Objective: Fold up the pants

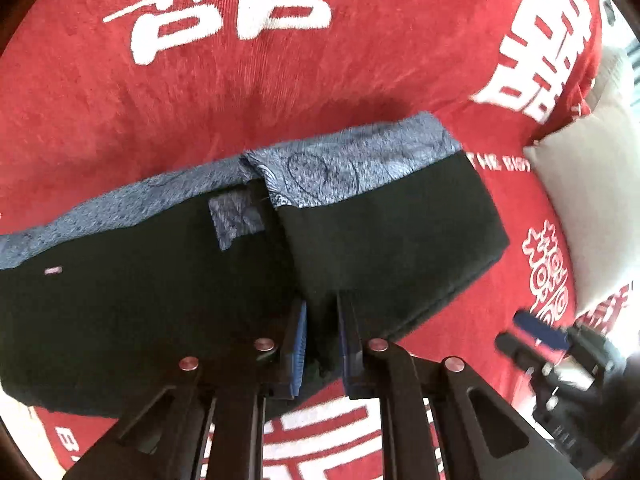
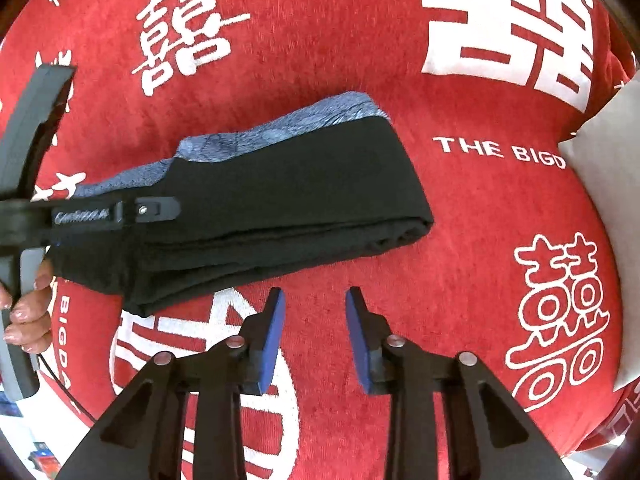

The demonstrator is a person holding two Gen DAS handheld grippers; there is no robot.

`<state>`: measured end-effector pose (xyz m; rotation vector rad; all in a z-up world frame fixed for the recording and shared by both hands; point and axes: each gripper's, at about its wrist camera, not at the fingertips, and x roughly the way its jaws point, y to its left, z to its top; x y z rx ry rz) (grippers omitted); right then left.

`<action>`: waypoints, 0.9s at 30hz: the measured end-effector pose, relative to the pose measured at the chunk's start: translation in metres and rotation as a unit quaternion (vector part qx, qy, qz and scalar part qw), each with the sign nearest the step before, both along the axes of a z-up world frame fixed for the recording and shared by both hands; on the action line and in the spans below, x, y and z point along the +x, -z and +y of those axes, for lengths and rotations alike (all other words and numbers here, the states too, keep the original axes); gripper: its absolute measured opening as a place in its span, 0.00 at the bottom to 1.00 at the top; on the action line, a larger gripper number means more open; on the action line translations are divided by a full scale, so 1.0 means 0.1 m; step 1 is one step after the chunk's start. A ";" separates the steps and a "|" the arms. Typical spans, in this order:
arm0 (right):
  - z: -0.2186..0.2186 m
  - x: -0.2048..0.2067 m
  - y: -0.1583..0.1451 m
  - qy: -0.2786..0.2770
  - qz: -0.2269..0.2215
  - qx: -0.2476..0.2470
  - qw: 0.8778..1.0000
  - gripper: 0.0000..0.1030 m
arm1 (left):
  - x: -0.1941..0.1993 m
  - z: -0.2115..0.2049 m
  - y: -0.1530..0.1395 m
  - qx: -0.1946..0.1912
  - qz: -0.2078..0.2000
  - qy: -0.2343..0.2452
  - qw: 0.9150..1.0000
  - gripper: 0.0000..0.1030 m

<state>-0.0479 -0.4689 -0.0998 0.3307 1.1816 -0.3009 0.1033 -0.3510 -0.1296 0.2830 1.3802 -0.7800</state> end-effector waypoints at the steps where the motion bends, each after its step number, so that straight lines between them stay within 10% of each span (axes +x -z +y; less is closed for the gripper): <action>1: 0.00 -0.01 0.01 -0.003 0.003 0.002 1.000 0.33 | -0.05 0.02 0.05 0.010 -0.001 0.004 1.000 0.07; 7: -0.01 -0.02 0.15 -0.007 0.022 0.017 1.000 0.33 | -0.24 0.10 0.27 0.013 -0.017 -0.025 0.999 0.07; 21: -0.63 0.39 -0.11 0.015 -0.021 0.040 0.999 0.34 | 0.07 -0.06 -0.23 -0.001 -0.060 -0.067 0.996 0.07; 27: -0.94 0.87 -0.03 0.025 -0.028 0.055 0.998 0.34 | 0.33 -0.45 0.10 0.034 -0.070 -0.081 0.994 0.07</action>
